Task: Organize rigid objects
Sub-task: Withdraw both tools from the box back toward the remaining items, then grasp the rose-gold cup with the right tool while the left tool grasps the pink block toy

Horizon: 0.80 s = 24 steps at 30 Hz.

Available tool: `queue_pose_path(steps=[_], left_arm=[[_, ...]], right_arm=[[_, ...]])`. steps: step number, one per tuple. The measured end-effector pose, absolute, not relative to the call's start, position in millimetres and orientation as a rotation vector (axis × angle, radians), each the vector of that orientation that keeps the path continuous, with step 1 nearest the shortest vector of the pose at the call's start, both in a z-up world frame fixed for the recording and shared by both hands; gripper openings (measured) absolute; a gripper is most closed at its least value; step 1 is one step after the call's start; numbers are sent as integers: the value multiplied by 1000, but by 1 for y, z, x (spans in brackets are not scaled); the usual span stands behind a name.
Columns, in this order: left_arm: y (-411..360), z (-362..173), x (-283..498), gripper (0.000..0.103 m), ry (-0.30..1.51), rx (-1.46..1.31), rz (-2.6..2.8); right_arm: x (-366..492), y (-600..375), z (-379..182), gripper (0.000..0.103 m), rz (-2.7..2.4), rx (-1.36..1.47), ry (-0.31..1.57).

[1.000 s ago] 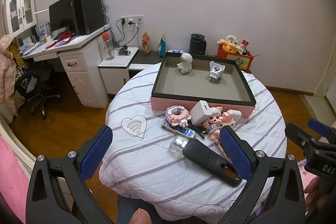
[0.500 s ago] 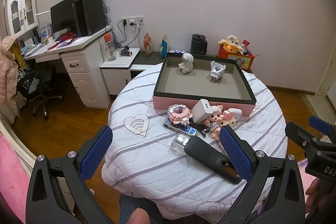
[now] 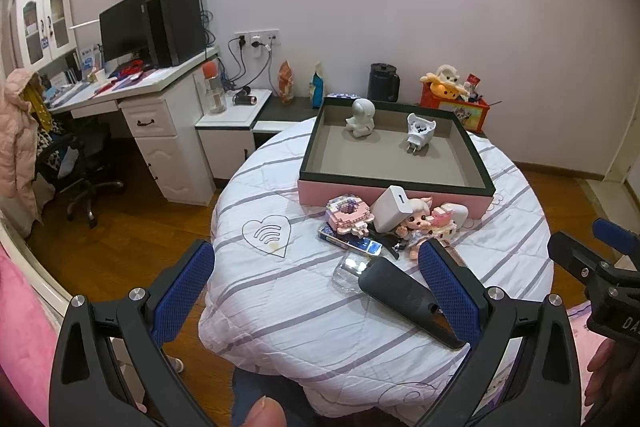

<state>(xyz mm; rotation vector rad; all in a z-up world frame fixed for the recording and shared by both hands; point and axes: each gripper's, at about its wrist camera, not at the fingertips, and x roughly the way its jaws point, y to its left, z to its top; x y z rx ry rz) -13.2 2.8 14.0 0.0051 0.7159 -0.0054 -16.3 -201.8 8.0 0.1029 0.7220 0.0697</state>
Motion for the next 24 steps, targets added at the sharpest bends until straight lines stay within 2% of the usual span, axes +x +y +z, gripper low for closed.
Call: queue_pose_path(steps=[9,16,20,24], left_arm=[[8,-4,-4,103,753,7,9],[12,-25,10,103,802,5,21],[13,-35,19,103,824,6,24],[14,-45,30,103,841,6,26]], right_arm=[[-5,-202,-8,103,73,85,755],[17,-197,-41,103,95,60,831],[33,-192,-65,98,107,49,891],[47,-188,-82,98,121,44,926]])
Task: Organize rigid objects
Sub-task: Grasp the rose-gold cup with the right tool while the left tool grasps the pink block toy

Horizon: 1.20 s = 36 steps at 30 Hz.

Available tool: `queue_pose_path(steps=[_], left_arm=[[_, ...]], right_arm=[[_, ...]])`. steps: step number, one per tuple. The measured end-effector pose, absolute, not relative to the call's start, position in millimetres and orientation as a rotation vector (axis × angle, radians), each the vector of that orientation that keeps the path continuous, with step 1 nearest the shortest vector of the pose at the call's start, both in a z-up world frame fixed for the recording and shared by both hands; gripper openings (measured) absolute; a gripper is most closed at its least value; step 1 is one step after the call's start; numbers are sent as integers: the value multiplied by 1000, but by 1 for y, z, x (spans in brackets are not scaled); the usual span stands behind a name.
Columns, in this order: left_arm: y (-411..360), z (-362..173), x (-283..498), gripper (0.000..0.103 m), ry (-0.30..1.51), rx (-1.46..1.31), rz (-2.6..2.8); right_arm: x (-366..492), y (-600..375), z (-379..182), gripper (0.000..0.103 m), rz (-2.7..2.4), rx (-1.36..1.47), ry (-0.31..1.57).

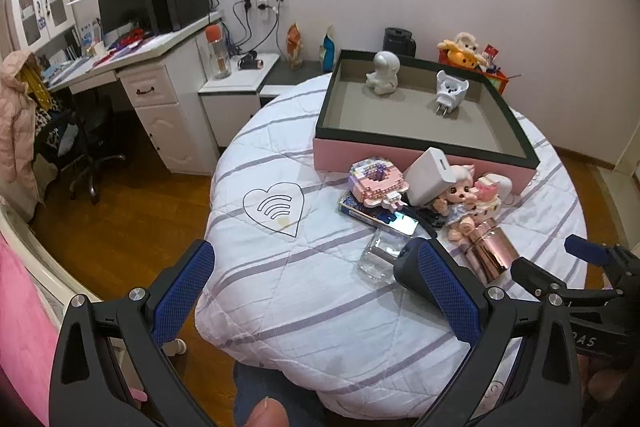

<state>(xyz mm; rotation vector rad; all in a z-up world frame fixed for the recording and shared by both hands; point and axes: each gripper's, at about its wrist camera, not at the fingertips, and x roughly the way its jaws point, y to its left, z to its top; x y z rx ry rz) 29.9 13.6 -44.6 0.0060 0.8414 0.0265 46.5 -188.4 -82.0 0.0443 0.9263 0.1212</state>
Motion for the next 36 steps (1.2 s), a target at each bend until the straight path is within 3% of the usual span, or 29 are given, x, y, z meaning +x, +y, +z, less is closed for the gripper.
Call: queue_pose_path(steps=[5,9,13,19,36], left_arm=[[12,-59,43,103,871,9,21],[11,-68,53,103,892,7,17],[9,-74,60,103,904,7,11],[9,-81,72,103,918,-6,1],[-16,-112,144,103,956,7,-81]], right_arm=[[61,-186,-93,95,136,41,954],[74,-182,-101,82,153,30,982],[85,-178,-112,75,188,32,1019],[92,-168,-127,48,207,-19,1036],[89,-194,-110,48,190,60,1006]])
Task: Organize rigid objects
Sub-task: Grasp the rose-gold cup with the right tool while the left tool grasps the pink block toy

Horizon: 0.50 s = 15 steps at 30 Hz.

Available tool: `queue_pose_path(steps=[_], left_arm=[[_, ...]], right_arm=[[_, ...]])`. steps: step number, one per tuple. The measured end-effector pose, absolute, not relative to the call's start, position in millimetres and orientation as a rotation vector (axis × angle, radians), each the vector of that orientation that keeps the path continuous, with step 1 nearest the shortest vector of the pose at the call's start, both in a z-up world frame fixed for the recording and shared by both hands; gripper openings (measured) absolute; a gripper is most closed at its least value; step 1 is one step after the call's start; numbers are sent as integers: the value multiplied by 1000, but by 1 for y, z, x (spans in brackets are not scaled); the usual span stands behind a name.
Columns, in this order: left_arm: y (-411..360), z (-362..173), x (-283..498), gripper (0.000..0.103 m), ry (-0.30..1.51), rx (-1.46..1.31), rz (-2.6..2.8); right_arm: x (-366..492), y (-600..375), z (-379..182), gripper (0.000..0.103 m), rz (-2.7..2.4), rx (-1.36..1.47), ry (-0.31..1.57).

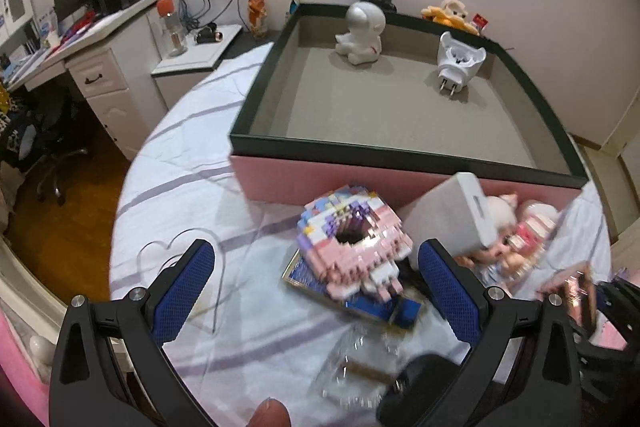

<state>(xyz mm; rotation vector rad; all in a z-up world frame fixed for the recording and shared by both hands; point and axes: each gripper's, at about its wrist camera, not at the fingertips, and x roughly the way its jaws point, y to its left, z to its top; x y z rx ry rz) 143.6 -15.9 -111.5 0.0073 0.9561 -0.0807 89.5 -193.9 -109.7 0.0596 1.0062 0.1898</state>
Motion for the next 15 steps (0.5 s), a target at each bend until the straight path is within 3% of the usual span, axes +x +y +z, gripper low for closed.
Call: queue_pose_path(steps=[3,5,7,10,15], left_arm=[[-17,-120,153,103,958,9,-83],[-14,-125,158,96,962,-3,-91],[-12,-129,160,72,983,-42,-133],[-11,-131,159,50,979,-52,-150],[-5,-125,154,44,970,-97,-180]], right_arm=[[91,-194,-108,48,193,60,1011],[90,-195,-107,48,193,63,1012],[90,-194,-106,48,189,65,1009],[89,-195,-105,48,189,69,1006],[86,-193,-101,48,190,69,995]])
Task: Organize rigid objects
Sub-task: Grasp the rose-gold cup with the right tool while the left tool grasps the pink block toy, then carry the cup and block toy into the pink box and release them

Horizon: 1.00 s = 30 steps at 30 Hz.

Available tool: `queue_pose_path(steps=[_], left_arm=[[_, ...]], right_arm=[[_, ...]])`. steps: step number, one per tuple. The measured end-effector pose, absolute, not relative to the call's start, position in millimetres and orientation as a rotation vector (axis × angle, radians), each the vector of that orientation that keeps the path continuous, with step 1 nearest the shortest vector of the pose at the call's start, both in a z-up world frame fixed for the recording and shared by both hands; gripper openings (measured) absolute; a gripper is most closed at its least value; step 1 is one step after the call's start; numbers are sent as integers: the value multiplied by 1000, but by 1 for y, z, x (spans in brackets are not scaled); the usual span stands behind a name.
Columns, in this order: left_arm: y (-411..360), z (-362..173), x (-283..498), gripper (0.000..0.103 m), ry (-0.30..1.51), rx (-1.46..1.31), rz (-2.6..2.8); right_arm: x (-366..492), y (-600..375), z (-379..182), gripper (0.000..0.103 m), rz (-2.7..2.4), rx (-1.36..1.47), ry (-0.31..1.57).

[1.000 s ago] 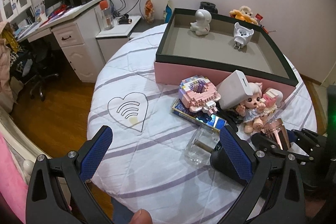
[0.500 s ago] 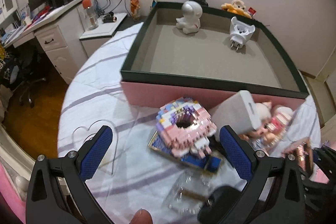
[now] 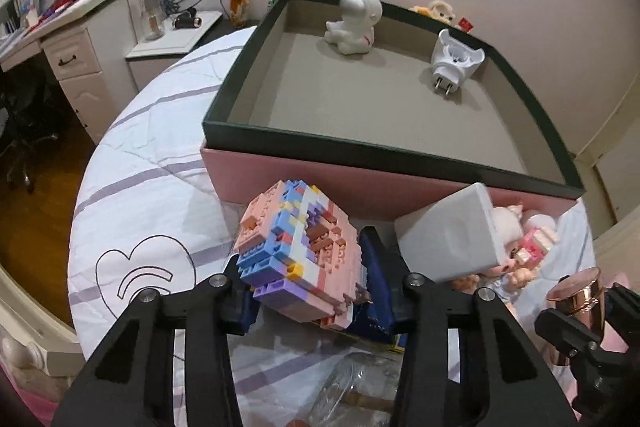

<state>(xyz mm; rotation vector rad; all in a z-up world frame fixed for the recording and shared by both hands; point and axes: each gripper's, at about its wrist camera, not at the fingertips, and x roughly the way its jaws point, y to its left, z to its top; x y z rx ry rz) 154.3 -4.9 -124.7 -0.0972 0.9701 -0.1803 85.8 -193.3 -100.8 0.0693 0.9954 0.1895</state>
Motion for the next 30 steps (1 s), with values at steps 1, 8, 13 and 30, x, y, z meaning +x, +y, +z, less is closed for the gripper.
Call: queue_pose_path(steps=[1,8,13,30], left_arm=[[-3,-122,152,44,964,-100,-182],[9,-111,145,34,943,-121,-197],[13,-99,137,34,919,-114,-196],[-5,-13,149,34,794,-12,-224]], right_arm=[[85,-193,-99,48,189,67,992],[80,-192,-92,48,192,72,973],[77,-190,-87,48,200,71,970],[119,-196,-31,48,207,53,842]])
